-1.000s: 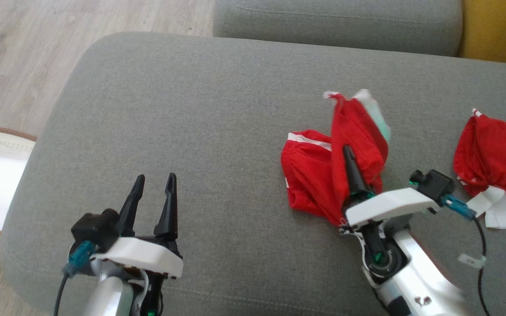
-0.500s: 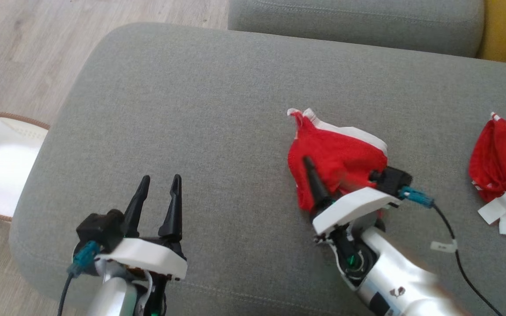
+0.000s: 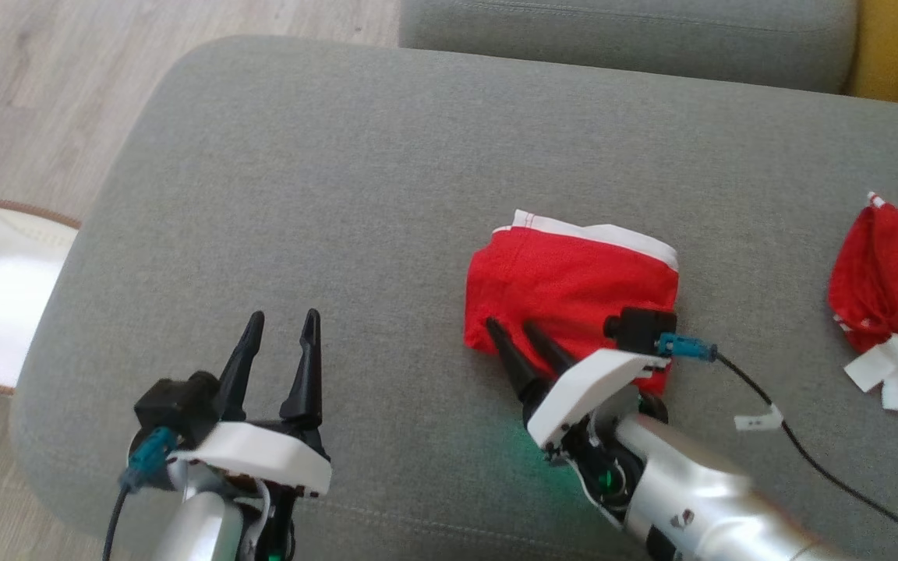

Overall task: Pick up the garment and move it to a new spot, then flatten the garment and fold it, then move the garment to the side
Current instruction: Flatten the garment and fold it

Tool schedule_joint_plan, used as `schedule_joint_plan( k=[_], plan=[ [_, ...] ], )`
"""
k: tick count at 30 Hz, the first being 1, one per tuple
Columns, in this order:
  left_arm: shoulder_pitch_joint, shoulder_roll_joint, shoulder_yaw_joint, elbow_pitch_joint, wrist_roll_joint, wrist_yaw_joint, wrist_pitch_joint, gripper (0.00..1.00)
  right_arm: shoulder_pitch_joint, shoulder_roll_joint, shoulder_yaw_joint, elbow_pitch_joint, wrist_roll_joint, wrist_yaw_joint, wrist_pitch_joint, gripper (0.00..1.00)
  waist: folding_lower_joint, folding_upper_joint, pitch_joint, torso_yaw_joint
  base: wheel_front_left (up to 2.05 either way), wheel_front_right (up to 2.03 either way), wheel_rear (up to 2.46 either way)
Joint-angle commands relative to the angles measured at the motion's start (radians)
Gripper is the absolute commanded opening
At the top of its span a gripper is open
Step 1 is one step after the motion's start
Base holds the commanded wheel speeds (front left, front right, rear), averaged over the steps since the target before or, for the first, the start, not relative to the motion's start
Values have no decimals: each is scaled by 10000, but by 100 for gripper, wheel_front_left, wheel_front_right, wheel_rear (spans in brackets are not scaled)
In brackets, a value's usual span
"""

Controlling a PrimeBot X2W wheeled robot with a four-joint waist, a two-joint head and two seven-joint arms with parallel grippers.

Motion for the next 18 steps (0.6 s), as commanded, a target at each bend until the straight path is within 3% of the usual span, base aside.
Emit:
schedule_joint_plan(
  k=[1,8,12,13,18],
  plan=[
    [-379,72,383,-329,-75,27,-57,100,-427,114,78,-95,-24,77,-233,100,0,0,-41,-115,0,0,0],
    [-317,72,536,-447,-38,40,-57,100,-1113,114,-305,193,-844,77,-480,100,0,0,-231,-573,0,0,0],
    [-264,72,628,-637,10,42,-57,100,-1399,21,-2037,91,-2586,77,-488,100,0,0,-368,-901,0,0,0],
    [-259,72,684,-775,16,39,-57,100,-1275,-229,-3040,-241,-3732,77,-489,100,0,0,-434,-1030,0,0,0],
    [-264,72,806,-1193,-28,29,-57,100,-218,-716,-5590,-1636,-7052,77,-490,100,0,0,-522,-1278,0,0,0]
  ],
)
